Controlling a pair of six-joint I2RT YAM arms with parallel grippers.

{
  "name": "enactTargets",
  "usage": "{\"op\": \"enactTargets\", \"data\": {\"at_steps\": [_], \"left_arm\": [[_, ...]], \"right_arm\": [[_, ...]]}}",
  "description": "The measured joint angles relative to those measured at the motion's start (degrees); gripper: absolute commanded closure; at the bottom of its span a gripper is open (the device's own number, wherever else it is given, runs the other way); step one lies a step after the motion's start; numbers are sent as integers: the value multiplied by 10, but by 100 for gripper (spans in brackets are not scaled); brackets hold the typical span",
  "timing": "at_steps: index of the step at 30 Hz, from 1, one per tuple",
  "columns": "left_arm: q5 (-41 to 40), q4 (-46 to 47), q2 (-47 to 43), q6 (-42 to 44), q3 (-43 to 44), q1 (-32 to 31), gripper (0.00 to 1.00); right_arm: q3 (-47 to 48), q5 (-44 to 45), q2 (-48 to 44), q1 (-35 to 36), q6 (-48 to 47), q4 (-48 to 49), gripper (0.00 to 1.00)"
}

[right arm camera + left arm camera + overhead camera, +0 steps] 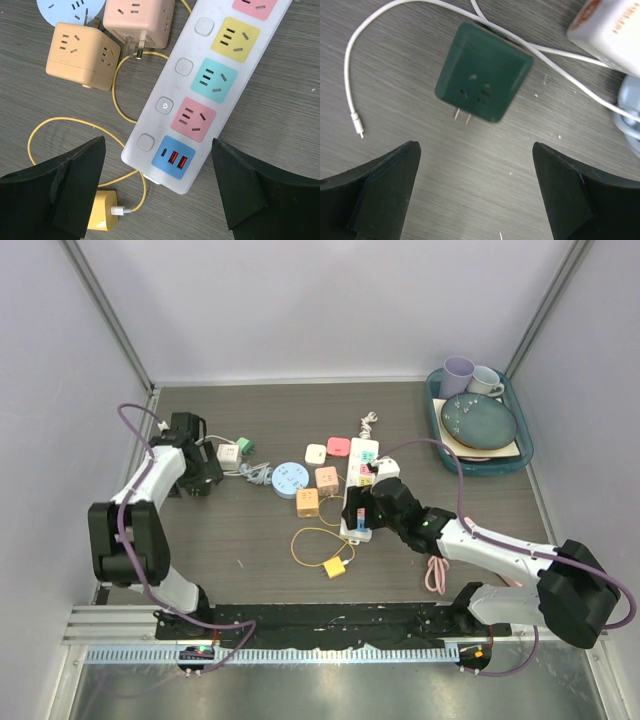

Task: Insert the plug
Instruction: Pick up the plug from the center of the board.

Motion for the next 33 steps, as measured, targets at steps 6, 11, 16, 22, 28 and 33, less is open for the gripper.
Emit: {"op": "enactTargets", "data": {"at_steps": [6,11,16,22,28,33], "left_arm": [[78,-2,104,33,47,64,1],[138,-3,154,60,84,88,8],[169,-6,180,84,97,85,16],[179,-12,181,100,97,85,24],[177,-12,181,111,97,85,24],[166,-12,181,111,97,82,29]], "right_arm": [[-14,-2,0,0,1,8,9],[-16,-3,1,0,1,10,9],[-16,-5,7,0,0,12,9],[-16,-10,21,0,0,28,9],[-16,-19,31,0,0,32,10],[-16,-23,31,0,0,35,10]]}}
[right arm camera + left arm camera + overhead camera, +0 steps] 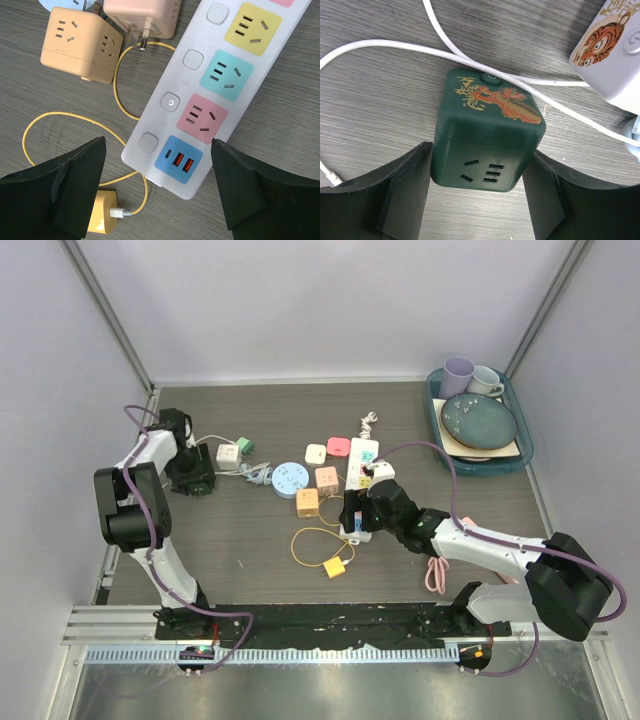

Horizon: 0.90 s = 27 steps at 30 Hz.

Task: Insert the plug
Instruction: Pick up the plug from the center of the board.

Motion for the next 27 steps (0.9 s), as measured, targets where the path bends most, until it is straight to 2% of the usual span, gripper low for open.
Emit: {"op": "enactTargets", "data": {"at_steps": [1,2,4,5,7,8,9,15,19,22,27], "left_arm": [[-5,0,0,0,0,-2,32],[-8,0,0,1,0,-3,42],[-18,0,0,3,-2,-9,48],[-22,2,-2,4,-3,-14,58],[-33,3,-7,7,-8,-22,63],[-38,3,-11,9,-13,-28,71],[-43,2,-16,11,-17,-33,75],[-83,0,-85,17,-45,-84,81],[-122,13,-177,26,-71,-170,90],[-137,38,-265,30,-103,-245,94],[-154,80,-381,31,-157,-328,100]], "right_arm": [[0,-1,0,0,0,0,10],[0,-1,0,0,0,0,10],[0,-3,0,0,0,0,10],[0,-4,0,0,0,0,10],[0,-7,0,0,0,0,11],[0,-9,0,0,1,0,11],[0,-11,-1,0,2,0,11],[0,-28,-36,0,11,-17,12],[7,-46,-71,0,23,-41,12],[25,-60,-90,0,33,-64,11],[72,-66,-112,0,63,-112,9]]}}
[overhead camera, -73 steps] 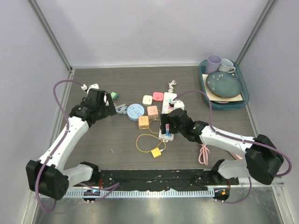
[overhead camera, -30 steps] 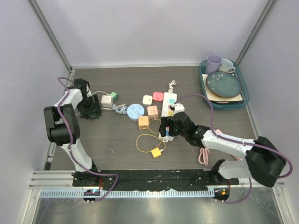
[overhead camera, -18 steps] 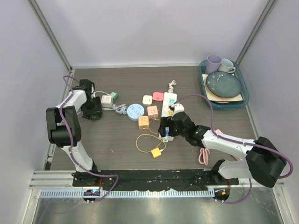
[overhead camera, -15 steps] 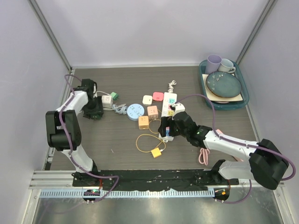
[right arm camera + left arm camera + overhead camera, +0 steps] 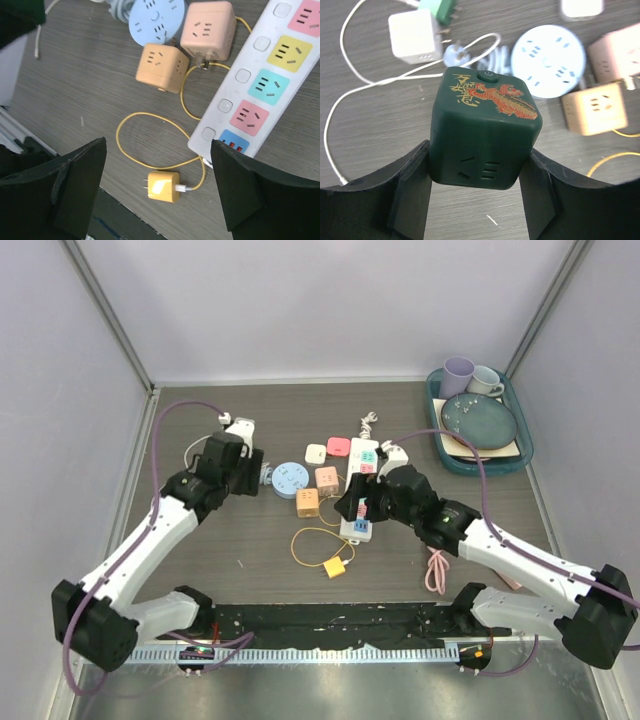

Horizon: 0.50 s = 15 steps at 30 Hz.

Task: Insert the plug
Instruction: Pick up the plug from the center of the board.

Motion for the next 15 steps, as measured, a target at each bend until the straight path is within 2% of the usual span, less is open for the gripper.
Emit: {"op": "enactTargets", "data": {"at_steps": [8,15], "left_arm": [[-19,119,-133,44,-91,-169,98],[-52,208,-126,111,-109,-292,93]], "right_arm": [[75,-15,-3,-5,52,-47,8],[143,-66,34,-23,59,-68,8]]}}
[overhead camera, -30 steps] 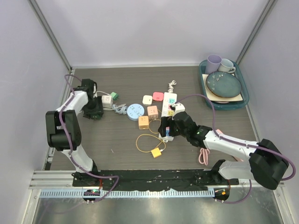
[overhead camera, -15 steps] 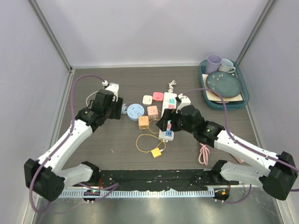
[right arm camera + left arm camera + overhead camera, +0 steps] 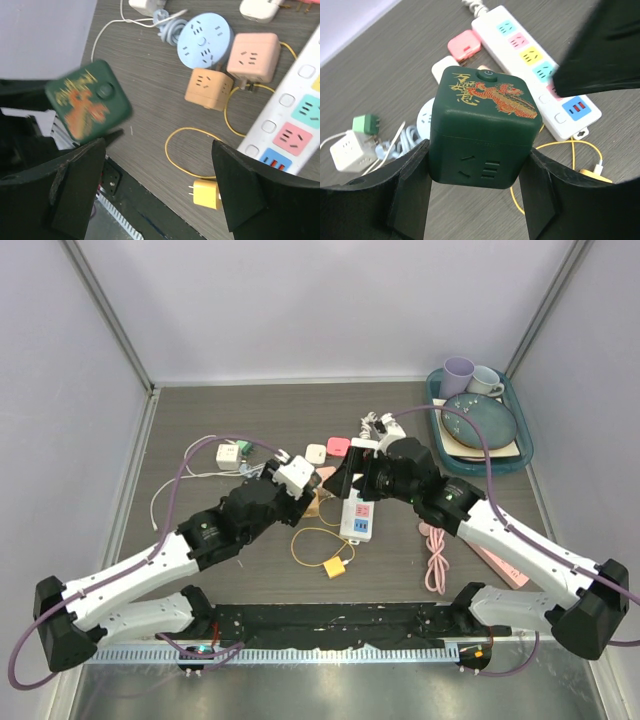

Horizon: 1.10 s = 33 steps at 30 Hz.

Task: Insert the plug
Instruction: Pick up the plug from the center of the board.

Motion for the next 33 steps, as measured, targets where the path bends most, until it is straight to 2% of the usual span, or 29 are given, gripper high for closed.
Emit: {"op": "enactTargets", "data": {"at_steps": [5,9,17,24,30,33], "left_arm": [[-28,59,21,41,-14,-57,93],[-33,104,25,68,-35,-78,92],[-33,195,25,98,-83,-80,93],[-33,222,40,93,-86,-80,93],[-32,245,47,85,-94,-80,93],[-30,248,52,82,-94,-80,93]], "right_arm": [[42,-19,27,-5,4,-1,7],[53,-25,32,-18,18,-4,7],[57,-73,44,-38,9,-5,9],[57,-106,44,-38,-28,-4,9],[57,-108,47,-38,-14,-5,9],[59,-115,54,-38,-16,-4,12]]}}
